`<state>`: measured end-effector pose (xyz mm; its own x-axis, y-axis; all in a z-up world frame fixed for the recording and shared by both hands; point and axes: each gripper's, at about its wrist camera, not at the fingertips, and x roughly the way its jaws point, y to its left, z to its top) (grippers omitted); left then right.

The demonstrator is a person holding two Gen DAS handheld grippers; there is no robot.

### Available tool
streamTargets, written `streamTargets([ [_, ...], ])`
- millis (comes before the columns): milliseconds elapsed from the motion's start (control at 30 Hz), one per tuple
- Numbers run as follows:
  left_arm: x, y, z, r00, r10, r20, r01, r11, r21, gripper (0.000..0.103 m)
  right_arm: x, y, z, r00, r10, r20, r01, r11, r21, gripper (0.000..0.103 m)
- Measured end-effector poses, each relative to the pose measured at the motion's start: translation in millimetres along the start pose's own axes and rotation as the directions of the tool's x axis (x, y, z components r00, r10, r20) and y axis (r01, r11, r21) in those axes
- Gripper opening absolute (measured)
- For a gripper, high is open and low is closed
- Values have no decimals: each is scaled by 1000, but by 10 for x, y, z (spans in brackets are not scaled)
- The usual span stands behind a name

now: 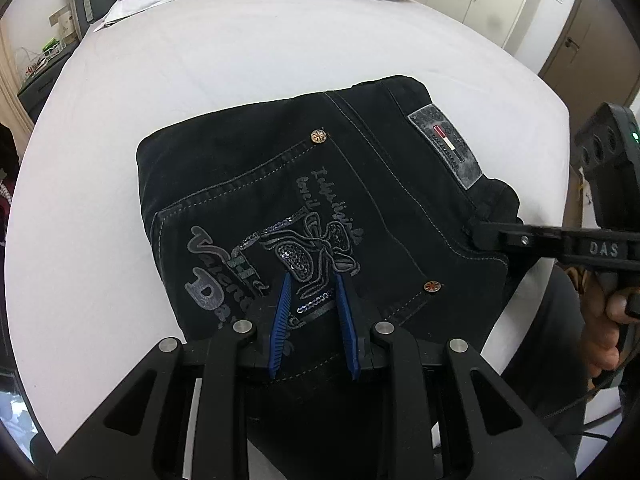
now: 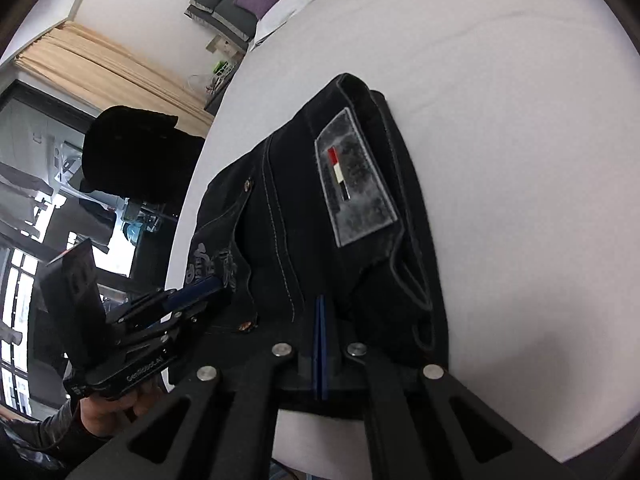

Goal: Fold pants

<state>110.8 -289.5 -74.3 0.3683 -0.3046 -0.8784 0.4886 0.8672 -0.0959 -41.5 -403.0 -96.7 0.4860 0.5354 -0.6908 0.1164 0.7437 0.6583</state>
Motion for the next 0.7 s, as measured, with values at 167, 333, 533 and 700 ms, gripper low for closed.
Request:
streamTargets([
  [167, 6, 34, -20, 1000, 1, 3, -1, 1000, -4, 22, -120, -91, -104, 1000, 25, 18, -26, 999, 45, 0],
  [333, -14, -92, -100, 1000, -4, 14, 4, 1000, -19, 22, -444, -21, -244, 998, -11, 63, 9, 999, 30, 34],
  [533, -665, 181, -212, 992, -17, 127, 33, 992, -123, 29, -750, 30, 68, 986, -38, 165, 37, 999, 10, 68],
  [700, -689, 728, -282, 984, -47, 172, 97, 950, -295, 92, -492, -63, 409, 996, -36, 76, 36, 999, -10, 72],
])
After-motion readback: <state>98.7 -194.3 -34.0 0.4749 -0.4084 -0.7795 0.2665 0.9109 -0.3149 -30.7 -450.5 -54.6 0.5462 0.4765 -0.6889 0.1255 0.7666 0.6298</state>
